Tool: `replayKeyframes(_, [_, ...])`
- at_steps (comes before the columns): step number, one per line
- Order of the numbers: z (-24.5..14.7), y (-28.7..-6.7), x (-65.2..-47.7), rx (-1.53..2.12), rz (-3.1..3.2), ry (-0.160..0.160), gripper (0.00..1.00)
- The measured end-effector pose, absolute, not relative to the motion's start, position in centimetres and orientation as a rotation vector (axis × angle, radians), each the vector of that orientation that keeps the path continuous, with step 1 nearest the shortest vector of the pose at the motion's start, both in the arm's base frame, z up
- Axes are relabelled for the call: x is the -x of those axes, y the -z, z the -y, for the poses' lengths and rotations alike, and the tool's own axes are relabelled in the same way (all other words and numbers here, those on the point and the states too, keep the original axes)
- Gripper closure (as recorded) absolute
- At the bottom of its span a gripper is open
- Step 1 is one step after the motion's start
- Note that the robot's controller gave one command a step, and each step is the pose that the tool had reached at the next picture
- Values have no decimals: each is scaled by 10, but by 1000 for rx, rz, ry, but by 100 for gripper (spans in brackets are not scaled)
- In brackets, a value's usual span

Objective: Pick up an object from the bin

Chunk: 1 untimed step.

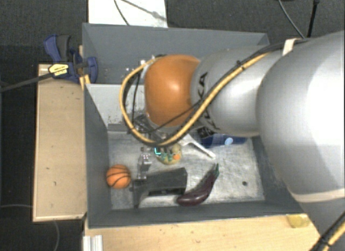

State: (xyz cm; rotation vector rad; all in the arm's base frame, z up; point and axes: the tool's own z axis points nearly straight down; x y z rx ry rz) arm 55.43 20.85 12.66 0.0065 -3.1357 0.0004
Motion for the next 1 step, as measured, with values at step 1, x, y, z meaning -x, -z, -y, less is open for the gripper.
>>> replayKeyframes(1, [-208,-131,-557,1,3143,2,0])
